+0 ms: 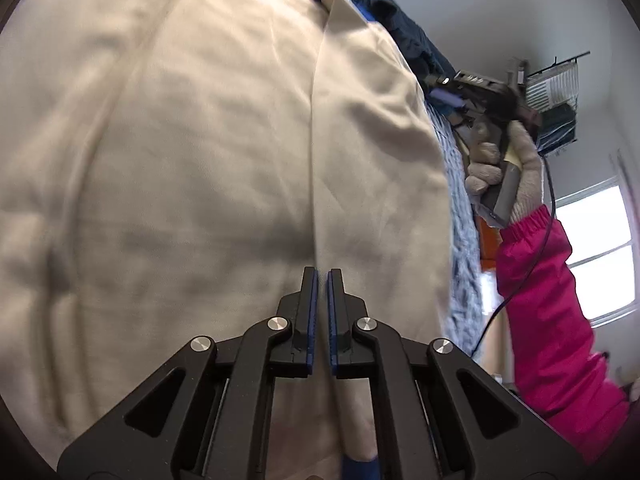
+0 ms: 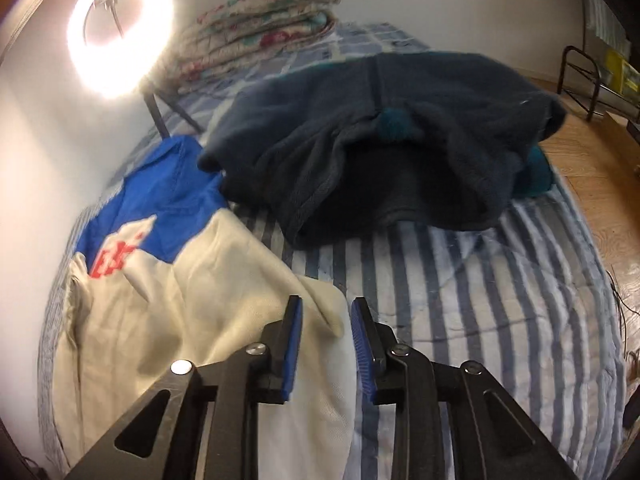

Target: Fold large clothes

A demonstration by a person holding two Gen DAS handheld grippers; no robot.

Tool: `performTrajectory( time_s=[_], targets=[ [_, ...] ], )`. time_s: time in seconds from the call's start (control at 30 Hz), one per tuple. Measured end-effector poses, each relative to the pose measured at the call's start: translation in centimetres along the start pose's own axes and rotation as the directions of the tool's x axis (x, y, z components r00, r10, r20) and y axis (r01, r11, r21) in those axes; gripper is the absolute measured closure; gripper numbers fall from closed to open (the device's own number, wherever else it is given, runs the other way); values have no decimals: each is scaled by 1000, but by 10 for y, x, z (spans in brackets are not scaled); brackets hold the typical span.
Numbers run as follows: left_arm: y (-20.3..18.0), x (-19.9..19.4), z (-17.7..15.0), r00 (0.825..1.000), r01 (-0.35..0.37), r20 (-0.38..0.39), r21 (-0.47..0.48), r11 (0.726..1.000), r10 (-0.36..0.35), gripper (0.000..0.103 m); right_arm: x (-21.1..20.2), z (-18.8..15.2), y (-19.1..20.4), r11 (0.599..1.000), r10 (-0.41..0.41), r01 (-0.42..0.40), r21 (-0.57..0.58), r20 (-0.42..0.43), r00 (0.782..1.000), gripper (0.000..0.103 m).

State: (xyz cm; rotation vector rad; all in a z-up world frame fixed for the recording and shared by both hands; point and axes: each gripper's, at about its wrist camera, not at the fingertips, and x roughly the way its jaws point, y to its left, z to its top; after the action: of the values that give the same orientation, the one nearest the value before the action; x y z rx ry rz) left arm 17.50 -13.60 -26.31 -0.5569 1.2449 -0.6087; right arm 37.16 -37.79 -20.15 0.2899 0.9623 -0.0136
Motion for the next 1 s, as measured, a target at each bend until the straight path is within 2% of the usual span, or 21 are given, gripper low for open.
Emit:
performTrajectory(
  time_s=[0.07, 0.17, 0.27, 0.4, 0.5, 0.57, 0.63, 0.7, 0.77, 0.8, 0.83, 0.87, 0.93, 1.0],
  targets=[
    [0, 9, 0, 1000, 22, -20, -9, 1000, -22, 101, -13, 0, 11, 999, 36, -35, -42, 18, 999, 73],
    [1, 18, 0, 998, 65, -6, -30, 997, -65, 101, -22, -3, 36, 985, 123, -122, -123, -4, 992, 72],
    [-8, 10, -4, 998, 41, 46, 17, 999, -41, 102, -11, -6, 64, 969, 172, -179, -169, -57, 983, 71],
    [-17, -6, -24, 997, 4, 78, 68, 998, -9, 103, 23, -15, 92, 961, 203, -224, -163, -133, 970, 71],
    [-20, -4, -31, 998, -13, 69, 74, 997, 7, 103, 53, -26, 107, 949, 253, -286, -134, -216, 943, 71],
    [-18, -6, -33, 998, -5, 61, 51, 999, 2, 103, 71, -34, 113, 955, 226, -266, -130, -261, 938, 68],
    [-16, -11, -29, 998, -2, 60, 29, 1000, 0, 103, 66, -38, 113, 950, 258, -293, -105, -261, 930, 68],
    [-21, -17, -23, 998, 2, 60, 40, 999, -4, 103, 38, -40, 107, 943, 293, -320, -95, -225, 929, 69],
    [-23, -25, -17, 998, 5, 59, 49, 999, -8, 97, 5, -46, 93, 938, 323, -340, -63, -197, 926, 68],
    [-23, -27, -15, 998, 8, 55, 47, 999, -11, 80, -16, -54, 85, 934, 341, -355, -47, -190, 921, 69],
    [-22, -29, -13, 998, 19, 58, 40, 999, -21, 56, -33, -59, 79, 932, 345, -358, -48, -182, 921, 68],
    [-20, -31, -11, 997, 27, 72, 28, 999, -29, 46, -58, -71, 71, 933, 342, -356, -57, -171, 924, 66],
    [-16, -29, -5, 997, 37, 72, 17, 999, -38, 43, -92, -94, 58, 935, 330, -346, -71, -172, 928, 57],
    [-10, -22, 0, 997, 43, 56, 7, 999, -43, 43, -125, -127, 39, 947, 303, -318, -56, -184, 935, 54]
  ],
)
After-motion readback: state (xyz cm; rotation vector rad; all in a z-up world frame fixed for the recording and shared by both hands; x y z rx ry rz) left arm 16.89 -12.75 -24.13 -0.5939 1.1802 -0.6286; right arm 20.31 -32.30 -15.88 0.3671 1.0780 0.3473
